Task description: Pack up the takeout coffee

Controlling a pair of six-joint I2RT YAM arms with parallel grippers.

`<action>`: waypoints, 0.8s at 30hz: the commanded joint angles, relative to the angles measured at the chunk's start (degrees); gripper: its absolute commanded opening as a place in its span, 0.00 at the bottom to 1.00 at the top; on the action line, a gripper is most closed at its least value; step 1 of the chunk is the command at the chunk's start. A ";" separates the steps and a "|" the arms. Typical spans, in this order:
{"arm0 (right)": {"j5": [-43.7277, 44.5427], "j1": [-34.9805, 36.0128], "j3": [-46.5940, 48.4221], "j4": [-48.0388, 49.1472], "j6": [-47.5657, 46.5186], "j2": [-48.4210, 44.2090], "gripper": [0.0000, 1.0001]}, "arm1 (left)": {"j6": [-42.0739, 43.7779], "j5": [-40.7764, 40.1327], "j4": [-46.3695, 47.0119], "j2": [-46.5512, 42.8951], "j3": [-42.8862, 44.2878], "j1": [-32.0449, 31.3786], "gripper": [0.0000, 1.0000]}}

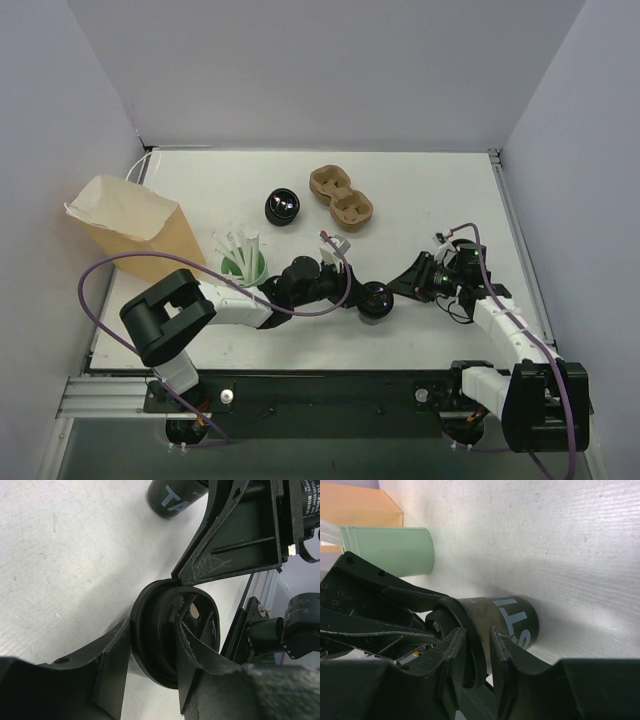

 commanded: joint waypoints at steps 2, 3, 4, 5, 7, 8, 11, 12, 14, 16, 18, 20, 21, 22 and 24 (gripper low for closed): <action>2.49 0.08 -6.70 3.83 4.80 0.10 0.22 | 6.37 -5.05 -17.53 5.14 -4.70 0.02 0.33; 2.23 0.08 -10.37 7.67 5.70 -0.60 0.21 | 6.11 -5.49 -17.44 4.96 -5.13 0.11 0.33; 2.92 0.08 -11.71 8.41 6.06 -1.31 0.21 | 5.67 -6.63 -17.70 4.79 -5.57 0.11 0.33; 4.23 0.17 -12.77 8.67 6.15 -2.71 0.20 | 5.49 -7.25 -18.05 4.26 -5.84 0.02 0.33; 6.53 0.17 -15.93 10.17 6.06 -3.25 0.20 | 5.06 -8.22 -18.14 3.73 -6.80 -0.06 0.33; 7.14 0.17 -16.81 10.78 6.67 -3.34 0.18 | 4.88 -8.83 -18.32 3.12 -7.16 -0.15 0.33; 9.60 0.70 -19.98 14.82 10.01 -3.68 0.17 | 3.83 -11.28 -18.67 2.33 -8.21 -0.33 0.33; 10.74 1.22 -20.33 14.74 10.28 -3.95 0.17 | 3.48 -11.82 -18.50 2.32 -8.56 -0.42 0.33; 13.90 3.33 -19.90 13.34 10.54 -4.82 0.16 | 2.24 -12.44 -17.71 2.67 -9.35 -0.59 0.33; 17.24 5.52 -19.81 11.23 11.77 -5.70 0.16 | 0.76 -13.05 -17.35 3.20 -9.79 -0.85 0.33; 20.41 9.38 -20.16 12.01 13.26 -7.37 0.16 | -0.56 -13.58 -16.83 3.73 -10.32 -1.56 0.33; 21.30 10.89 -21.73 14.46 15.37 -9.21 0.17 | -2.32 -12.71 -15.78 3.73 -10.76 -2.26 0.33; 20.52 10.89 -22.26 18.22 16.07 -9.57 0.17 | -2.85 -12.10 -15.07 3.64 -10.94 -2.61 0.33; 19.90 10.81 -22.36 19.56 16.43 -10.01 0.18 | -3.90 -11.92 -15.15 3.29 -10.85 -2.96 0.33; 17.54 10.72 -18.77 18.71 15.64 -10.28 0.21 | -4.87 -11.74 -17.68 2.59 -9.54 -4.01 0.33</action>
